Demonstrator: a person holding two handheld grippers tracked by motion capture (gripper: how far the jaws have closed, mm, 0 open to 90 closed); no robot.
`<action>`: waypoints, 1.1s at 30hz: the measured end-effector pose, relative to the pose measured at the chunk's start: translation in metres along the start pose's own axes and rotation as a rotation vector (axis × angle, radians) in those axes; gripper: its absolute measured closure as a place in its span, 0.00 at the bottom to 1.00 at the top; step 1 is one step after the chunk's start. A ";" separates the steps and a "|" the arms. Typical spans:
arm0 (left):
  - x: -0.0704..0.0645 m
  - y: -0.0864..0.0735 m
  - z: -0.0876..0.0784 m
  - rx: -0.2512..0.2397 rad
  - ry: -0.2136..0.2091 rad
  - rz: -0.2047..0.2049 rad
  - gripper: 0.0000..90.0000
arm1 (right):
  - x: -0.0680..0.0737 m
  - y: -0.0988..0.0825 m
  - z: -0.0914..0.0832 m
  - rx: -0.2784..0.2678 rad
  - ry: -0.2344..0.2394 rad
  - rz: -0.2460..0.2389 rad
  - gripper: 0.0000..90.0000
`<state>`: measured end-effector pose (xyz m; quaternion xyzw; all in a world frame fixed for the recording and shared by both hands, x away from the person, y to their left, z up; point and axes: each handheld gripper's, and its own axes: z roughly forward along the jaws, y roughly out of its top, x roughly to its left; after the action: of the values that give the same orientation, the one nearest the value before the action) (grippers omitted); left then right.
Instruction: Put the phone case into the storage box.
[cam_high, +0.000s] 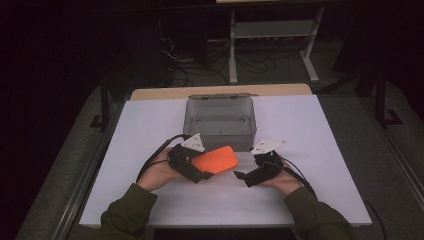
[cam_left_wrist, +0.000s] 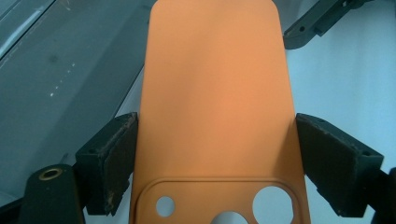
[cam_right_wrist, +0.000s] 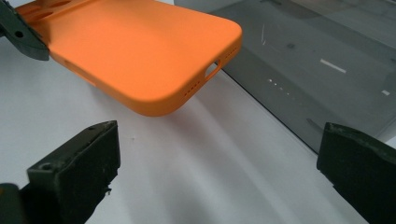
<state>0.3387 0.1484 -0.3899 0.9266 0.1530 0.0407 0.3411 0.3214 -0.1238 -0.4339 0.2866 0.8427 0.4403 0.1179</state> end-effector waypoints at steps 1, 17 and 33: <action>0.000 0.000 0.000 0.000 0.000 0.000 0.18 | 0.000 0.000 0.000 0.001 -0.002 -0.005 0.00; 0.001 0.000 0.000 0.003 -0.005 -0.005 0.18 | 0.006 -0.001 0.001 0.014 -0.043 -0.071 0.00; 0.002 -0.001 0.001 0.012 -0.010 -0.018 0.18 | 0.009 -0.001 0.000 0.011 -0.081 -0.121 0.00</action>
<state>0.3409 0.1488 -0.3914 0.9274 0.1596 0.0321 0.3368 0.3137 -0.1182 -0.4341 0.2532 0.8555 0.4156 0.1767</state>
